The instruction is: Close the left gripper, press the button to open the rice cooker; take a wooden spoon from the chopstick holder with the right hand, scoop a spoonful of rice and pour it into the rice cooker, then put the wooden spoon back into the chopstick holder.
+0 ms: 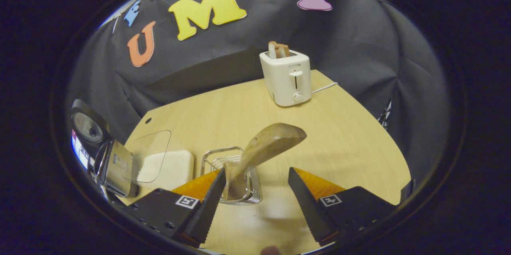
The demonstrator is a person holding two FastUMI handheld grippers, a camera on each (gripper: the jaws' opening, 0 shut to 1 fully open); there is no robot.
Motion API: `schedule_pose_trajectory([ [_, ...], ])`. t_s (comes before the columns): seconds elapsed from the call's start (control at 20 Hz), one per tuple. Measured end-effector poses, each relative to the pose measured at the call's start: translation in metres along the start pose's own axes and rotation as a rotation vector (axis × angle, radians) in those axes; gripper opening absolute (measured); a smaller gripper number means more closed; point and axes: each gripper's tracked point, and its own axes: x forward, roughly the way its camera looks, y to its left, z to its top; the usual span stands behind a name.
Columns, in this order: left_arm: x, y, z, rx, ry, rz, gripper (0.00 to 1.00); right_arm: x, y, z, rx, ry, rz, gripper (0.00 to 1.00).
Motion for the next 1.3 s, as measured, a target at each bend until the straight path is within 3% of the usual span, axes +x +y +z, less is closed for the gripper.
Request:
schedule_pose_trajectory([
  [0.2, -0.002, -0.001, 0.000, 0.003, 0.004, -0.002, 0.98, 0.008, 0.016, 0.005, 0.015, -0.009, 0.054, 0.93],
  [0.25, -0.002, 0.001, 0.001, -0.001, 0.004, 0.001, 0.98, 0.009, 0.018, 0.005, 0.025, -0.005, 0.060, 0.80],
  [0.3, -0.003, 0.004, 0.004, -0.005, -0.002, 0.006, 1.00, 0.015, 0.021, 0.002, 0.033, 0.006, 0.065, 0.75],
  [0.4, -0.003, 0.009, 0.007, -0.010, -0.008, 0.014, 0.98, 0.022, 0.018, -0.002, 0.043, 0.029, 0.046, 0.75],
  [0.5, -0.003, 0.016, 0.006, -0.008, -0.006, 0.025, 0.98, 0.022, 0.017, -0.001, 0.053, 0.034, 0.046, 0.46],
  [0.75, -0.005, 0.010, -0.002, 0.003, 0.009, 0.007, 0.98, 0.018, 0.021, 0.015, 0.006, -0.004, 0.048, 0.43],
  [0.8, -0.004, 0.009, -0.001, 0.011, 0.004, 0.004, 0.98, 0.024, 0.023, 0.010, -0.003, 0.019, 0.046, 0.24],
  [0.85, -0.004, 0.008, 0.000, 0.012, 0.001, 0.000, 0.98, 0.020, 0.024, 0.013, -0.001, 0.009, 0.050, 0.25],
  [0.9, -0.004, 0.005, -0.001, 0.007, 0.006, -0.010, 0.98, 0.018, 0.026, 0.012, 0.008, 0.026, 0.060, 0.17],
  [1.0, -0.005, 0.001, -0.002, 0.004, 0.009, -0.020, 0.98, 0.023, 0.022, 0.012, 0.020, 0.026, 0.065, 0.17],
  [1.05, -0.004, 0.002, 0.001, 0.004, 0.004, -0.020, 0.98, 0.015, 0.021, 0.013, 0.030, 0.046, 0.054, 0.07],
  [1.3, -0.003, 0.003, -0.003, -0.006, 0.005, -0.022, 0.98, 0.012, 0.028, 0.024, 0.022, 0.044, 0.047, 0.07],
])
